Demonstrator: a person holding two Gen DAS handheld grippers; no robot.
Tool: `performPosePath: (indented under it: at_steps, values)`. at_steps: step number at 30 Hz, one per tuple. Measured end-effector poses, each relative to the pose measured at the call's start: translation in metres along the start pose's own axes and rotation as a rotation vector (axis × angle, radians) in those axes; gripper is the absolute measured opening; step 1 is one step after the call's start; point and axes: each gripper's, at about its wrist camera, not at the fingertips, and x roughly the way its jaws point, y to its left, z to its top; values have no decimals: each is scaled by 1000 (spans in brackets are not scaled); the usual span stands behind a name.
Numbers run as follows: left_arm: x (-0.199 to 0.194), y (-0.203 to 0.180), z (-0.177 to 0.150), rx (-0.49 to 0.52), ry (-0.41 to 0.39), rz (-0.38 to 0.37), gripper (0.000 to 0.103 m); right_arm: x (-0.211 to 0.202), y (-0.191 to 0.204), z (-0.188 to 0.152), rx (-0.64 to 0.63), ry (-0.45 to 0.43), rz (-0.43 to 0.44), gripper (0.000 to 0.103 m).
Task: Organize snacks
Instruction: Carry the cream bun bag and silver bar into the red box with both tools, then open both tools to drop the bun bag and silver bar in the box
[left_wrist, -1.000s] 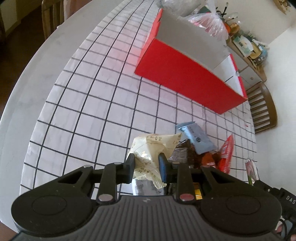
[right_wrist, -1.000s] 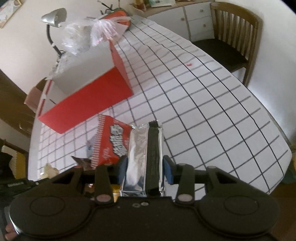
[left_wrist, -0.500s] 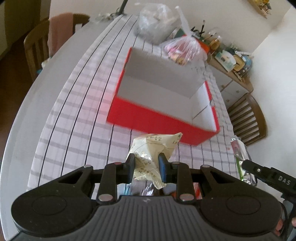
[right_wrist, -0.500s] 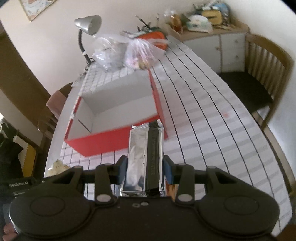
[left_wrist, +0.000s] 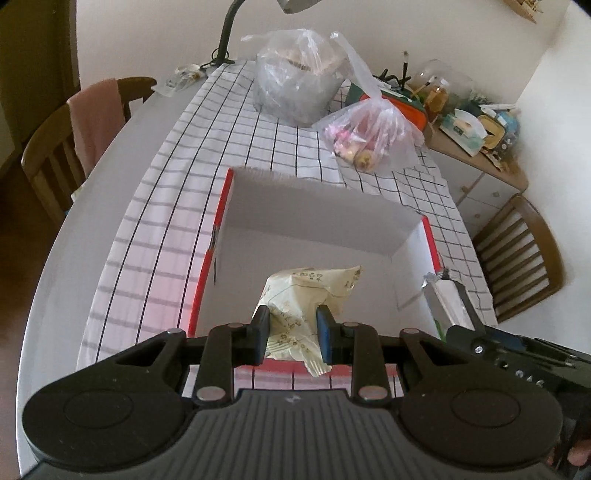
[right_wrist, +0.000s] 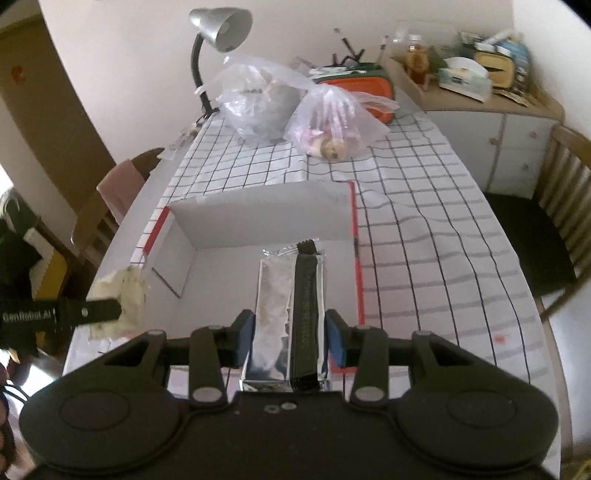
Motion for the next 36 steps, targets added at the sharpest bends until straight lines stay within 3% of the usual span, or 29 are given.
performPosePath:
  at_steps: [8,20,26,36]
  values:
    - [56,-4,20,31,51,52,26,67,8,23,-99,72,-2,40]
    - [112,-4,12,76,152,122,26,131,22,11,-212,184,0,41]
    - [112,-2,6,71,165,119,26,134,23,6,-233,194,5,42]
    - [76,-6,2,72,106,91,26,101,19,9,-192,152,29,51]
